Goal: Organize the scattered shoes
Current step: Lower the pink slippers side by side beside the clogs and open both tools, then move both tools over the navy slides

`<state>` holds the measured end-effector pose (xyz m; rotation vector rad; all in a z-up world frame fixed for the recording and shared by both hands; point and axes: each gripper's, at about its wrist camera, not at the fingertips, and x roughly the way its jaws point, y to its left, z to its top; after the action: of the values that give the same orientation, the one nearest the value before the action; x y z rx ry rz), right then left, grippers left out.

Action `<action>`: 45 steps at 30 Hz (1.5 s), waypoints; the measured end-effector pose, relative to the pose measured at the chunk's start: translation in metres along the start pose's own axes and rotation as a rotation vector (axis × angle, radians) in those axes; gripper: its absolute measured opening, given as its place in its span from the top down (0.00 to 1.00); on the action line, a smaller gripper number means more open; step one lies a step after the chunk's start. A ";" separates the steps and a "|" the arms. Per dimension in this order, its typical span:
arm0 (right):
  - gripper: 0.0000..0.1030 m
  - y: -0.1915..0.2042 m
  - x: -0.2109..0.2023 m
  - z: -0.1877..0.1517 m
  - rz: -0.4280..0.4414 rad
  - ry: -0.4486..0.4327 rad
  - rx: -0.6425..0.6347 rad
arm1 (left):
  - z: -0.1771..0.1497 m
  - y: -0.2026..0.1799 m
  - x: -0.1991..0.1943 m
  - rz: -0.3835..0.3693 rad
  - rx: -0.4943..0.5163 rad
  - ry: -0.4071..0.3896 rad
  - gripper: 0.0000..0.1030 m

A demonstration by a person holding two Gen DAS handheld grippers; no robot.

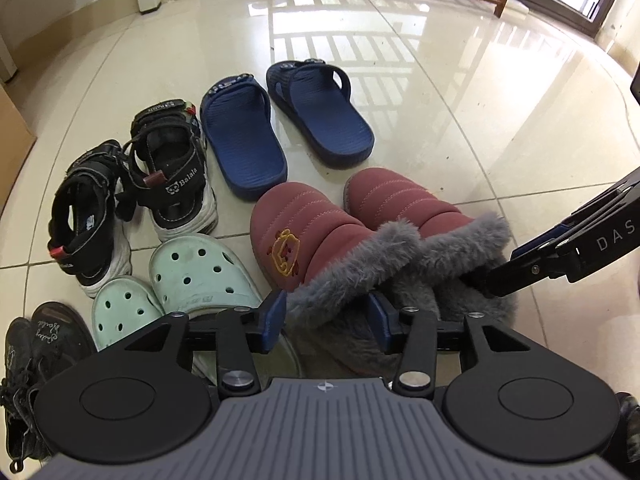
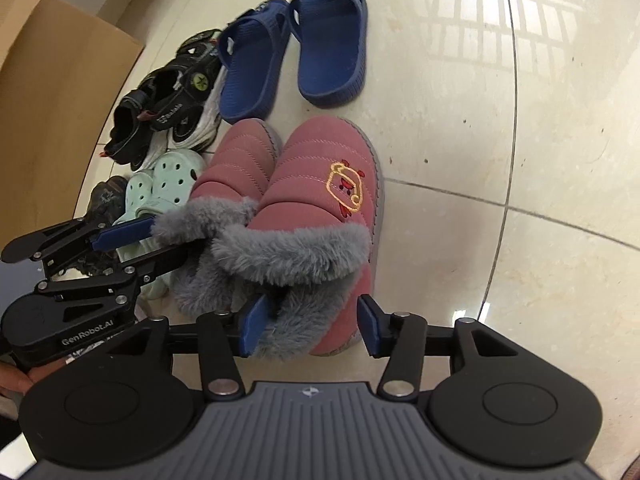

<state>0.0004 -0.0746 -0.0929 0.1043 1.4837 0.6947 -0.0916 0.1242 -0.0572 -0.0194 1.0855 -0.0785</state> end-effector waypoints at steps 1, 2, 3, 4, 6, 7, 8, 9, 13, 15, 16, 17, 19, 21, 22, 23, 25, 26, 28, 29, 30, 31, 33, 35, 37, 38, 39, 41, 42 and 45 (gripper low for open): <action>0.41 0.001 -0.003 -0.001 -0.003 -0.005 -0.008 | 0.000 0.000 -0.003 -0.001 -0.005 -0.005 0.53; 0.41 0.002 -0.006 -0.001 -0.005 -0.010 -0.013 | 0.000 0.001 -0.006 -0.004 -0.015 -0.011 0.53; 0.41 0.003 -0.009 -0.001 -0.006 -0.016 -0.017 | 0.000 0.002 -0.009 -0.009 -0.025 -0.015 0.52; 0.41 0.004 -0.014 -0.002 -0.007 -0.025 -0.023 | 0.000 0.003 -0.012 -0.011 -0.034 -0.019 0.52; 0.41 0.005 -0.019 -0.002 -0.011 -0.039 -0.029 | 0.000 0.004 -0.017 -0.007 -0.048 -0.029 0.52; 0.41 0.005 -0.021 -0.002 -0.015 -0.045 -0.032 | 0.000 0.004 -0.019 -0.005 -0.051 -0.034 0.51; 0.41 0.006 -0.025 -0.003 -0.019 -0.052 -0.037 | 0.001 0.004 -0.020 -0.003 -0.053 -0.037 0.51; 0.41 0.007 -0.027 -0.003 -0.023 -0.058 -0.040 | 0.001 0.004 -0.023 0.004 -0.057 -0.044 0.51; 0.38 0.009 -0.036 -0.004 -0.038 -0.076 -0.053 | 0.003 0.006 -0.032 0.014 -0.078 -0.068 0.50; 0.37 0.011 -0.039 -0.005 -0.047 -0.085 -0.055 | 0.006 0.007 -0.036 0.018 -0.092 -0.082 0.49; 0.34 0.012 -0.040 -0.005 -0.052 -0.089 -0.056 | 0.008 0.007 -0.038 0.021 -0.099 -0.089 0.49; 0.31 0.013 -0.041 -0.005 -0.055 -0.093 -0.058 | 0.010 0.007 -0.040 0.023 -0.107 -0.095 0.49; 0.31 0.014 -0.048 -0.004 -0.065 -0.112 -0.059 | 0.014 0.008 -0.043 0.027 -0.121 -0.109 0.49; 0.31 0.016 -0.055 -0.002 -0.073 -0.132 -0.058 | 0.017 0.008 -0.046 0.028 -0.130 -0.121 0.49; 0.30 0.017 -0.059 -0.001 -0.079 -0.144 -0.056 | 0.021 0.009 -0.048 0.025 -0.131 -0.134 0.49; 0.30 0.018 -0.062 -0.001 -0.083 -0.154 -0.055 | 0.024 0.009 -0.049 0.021 -0.131 -0.141 0.49; 0.29 0.019 -0.069 0.003 -0.095 -0.180 -0.048 | 0.029 0.009 -0.050 0.012 -0.132 -0.147 0.49; 0.28 0.019 -0.071 0.004 -0.100 -0.190 -0.044 | 0.031 0.010 -0.050 0.006 -0.135 -0.150 0.49; 0.27 0.020 -0.076 0.009 -0.112 -0.214 -0.024 | 0.034 0.012 -0.051 -0.006 -0.142 -0.156 0.49; 0.27 0.020 -0.078 0.012 -0.114 -0.223 -0.010 | 0.034 0.014 -0.051 -0.016 -0.144 -0.159 0.49; 0.27 0.020 -0.079 0.014 -0.113 -0.232 0.003 | 0.034 0.015 -0.051 -0.023 -0.144 -0.159 0.49; 0.27 0.022 -0.079 0.016 -0.117 -0.240 0.009 | 0.034 0.016 -0.050 -0.024 -0.144 -0.157 0.49; 0.27 0.026 -0.080 0.021 -0.131 -0.253 0.011 | 0.033 0.018 -0.048 -0.029 -0.142 -0.154 0.49; 0.27 0.031 -0.080 0.026 -0.146 -0.263 0.008 | 0.034 0.022 -0.046 -0.033 -0.142 -0.149 0.49; 0.27 0.038 -0.080 0.033 -0.165 -0.268 0.009 | 0.039 0.025 -0.045 -0.035 -0.150 -0.146 0.49; 0.27 0.040 -0.081 0.037 -0.168 -0.266 0.014 | 0.041 0.027 -0.045 -0.035 -0.154 -0.144 0.49; 0.27 0.043 -0.082 0.040 -0.170 -0.262 0.020 | 0.044 0.028 -0.045 -0.035 -0.158 -0.142 0.49; 0.27 0.049 -0.087 0.048 -0.159 -0.258 0.030 | 0.051 0.032 -0.048 -0.041 -0.171 -0.152 0.49; 0.27 0.053 -0.090 0.054 -0.155 -0.258 0.029 | 0.055 0.034 -0.050 -0.045 -0.178 -0.161 0.49; 0.26 0.065 -0.102 0.077 -0.171 -0.281 0.004 | 0.066 0.036 -0.053 -0.051 -0.190 -0.196 0.48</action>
<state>0.0553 -0.0451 0.0366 0.0735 1.2088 0.5161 -0.0555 0.1624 0.0184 -0.2218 0.8937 -0.0188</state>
